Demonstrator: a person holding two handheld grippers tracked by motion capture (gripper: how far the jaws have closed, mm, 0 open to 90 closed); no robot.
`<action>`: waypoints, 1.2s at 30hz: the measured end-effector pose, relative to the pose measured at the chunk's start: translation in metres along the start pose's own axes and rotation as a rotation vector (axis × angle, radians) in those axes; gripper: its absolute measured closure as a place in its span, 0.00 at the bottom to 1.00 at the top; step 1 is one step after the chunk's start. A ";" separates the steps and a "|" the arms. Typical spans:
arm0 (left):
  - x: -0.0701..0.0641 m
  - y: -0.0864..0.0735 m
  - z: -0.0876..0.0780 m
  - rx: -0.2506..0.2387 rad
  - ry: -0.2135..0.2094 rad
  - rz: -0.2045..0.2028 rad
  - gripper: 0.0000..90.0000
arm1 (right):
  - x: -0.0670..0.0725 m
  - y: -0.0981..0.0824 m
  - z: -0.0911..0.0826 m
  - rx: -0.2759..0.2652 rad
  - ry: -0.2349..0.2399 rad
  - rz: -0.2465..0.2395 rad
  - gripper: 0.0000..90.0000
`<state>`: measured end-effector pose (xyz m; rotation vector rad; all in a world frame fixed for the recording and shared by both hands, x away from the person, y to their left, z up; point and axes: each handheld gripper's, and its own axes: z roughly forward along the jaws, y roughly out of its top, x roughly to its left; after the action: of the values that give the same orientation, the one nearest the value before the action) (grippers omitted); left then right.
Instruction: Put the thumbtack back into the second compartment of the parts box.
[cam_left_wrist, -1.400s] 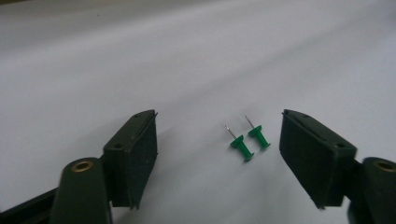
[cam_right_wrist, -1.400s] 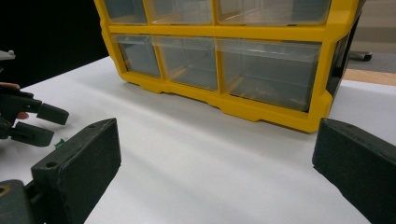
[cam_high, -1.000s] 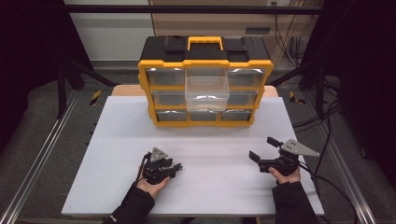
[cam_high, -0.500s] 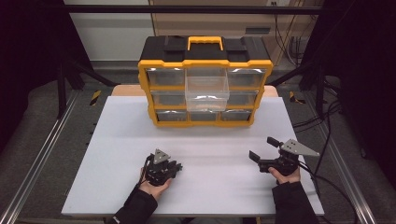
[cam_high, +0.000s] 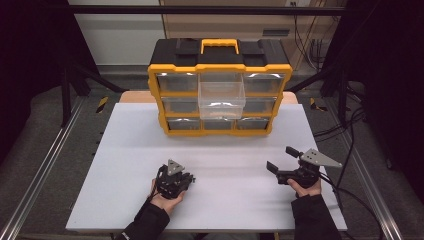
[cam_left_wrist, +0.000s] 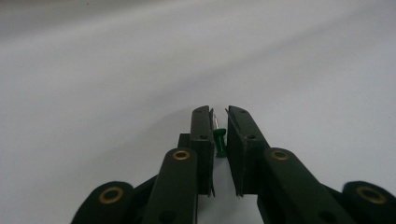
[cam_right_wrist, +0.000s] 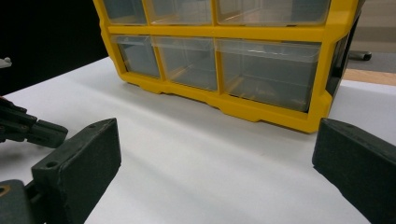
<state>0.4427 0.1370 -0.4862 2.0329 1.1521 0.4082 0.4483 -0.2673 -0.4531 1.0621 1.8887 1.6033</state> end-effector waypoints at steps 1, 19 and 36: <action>0.000 0.000 0.000 0.002 -0.001 0.002 0.91 | 0.000 0.000 0.000 0.001 0.000 -0.001 0.02; 0.000 0.003 0.000 0.004 -0.018 0.024 0.94 | 0.000 0.000 -0.001 0.001 0.000 -0.001 0.02; 0.003 0.015 -0.027 -0.074 -0.039 0.027 0.94 | 0.000 0.000 0.000 0.006 0.000 -0.001 0.02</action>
<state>0.4375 0.1474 -0.4577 1.9856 1.0719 0.4172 0.4479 -0.2672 -0.4530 1.0630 1.8950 1.5981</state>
